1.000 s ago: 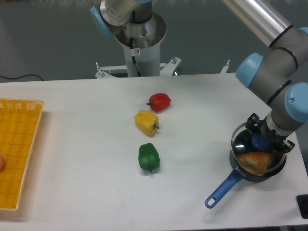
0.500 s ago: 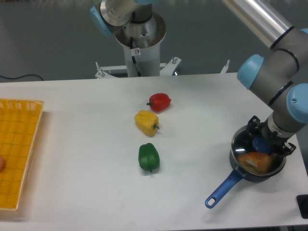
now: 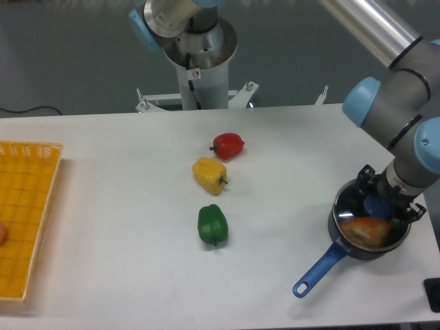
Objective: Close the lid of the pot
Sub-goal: 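Hold the lid seated on the saucepan, adjusting it slightly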
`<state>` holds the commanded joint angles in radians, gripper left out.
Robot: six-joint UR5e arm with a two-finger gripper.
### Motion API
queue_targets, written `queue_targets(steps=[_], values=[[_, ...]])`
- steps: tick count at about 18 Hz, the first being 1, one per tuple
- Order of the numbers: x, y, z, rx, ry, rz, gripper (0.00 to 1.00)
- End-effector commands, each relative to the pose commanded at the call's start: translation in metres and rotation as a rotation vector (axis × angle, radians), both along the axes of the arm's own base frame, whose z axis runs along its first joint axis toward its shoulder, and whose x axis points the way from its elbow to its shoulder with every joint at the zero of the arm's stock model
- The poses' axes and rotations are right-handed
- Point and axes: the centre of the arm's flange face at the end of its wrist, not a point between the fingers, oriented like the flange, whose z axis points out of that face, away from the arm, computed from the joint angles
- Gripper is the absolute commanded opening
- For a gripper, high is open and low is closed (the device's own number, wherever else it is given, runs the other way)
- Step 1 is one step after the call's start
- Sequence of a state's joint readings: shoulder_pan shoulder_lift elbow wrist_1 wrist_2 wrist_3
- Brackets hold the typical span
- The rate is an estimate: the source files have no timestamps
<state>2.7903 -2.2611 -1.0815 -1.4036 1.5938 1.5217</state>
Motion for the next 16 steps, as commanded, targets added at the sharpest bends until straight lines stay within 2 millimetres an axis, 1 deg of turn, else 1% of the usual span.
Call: queue_targets(steps=[9, 16], values=[[-0.0022, 0.0008, -0.006, 0.003, 0.007, -0.002, 0.53], [-0.0034, -0.0026, -0.0075, 0.0, 0.005, -0.003, 0.53]])
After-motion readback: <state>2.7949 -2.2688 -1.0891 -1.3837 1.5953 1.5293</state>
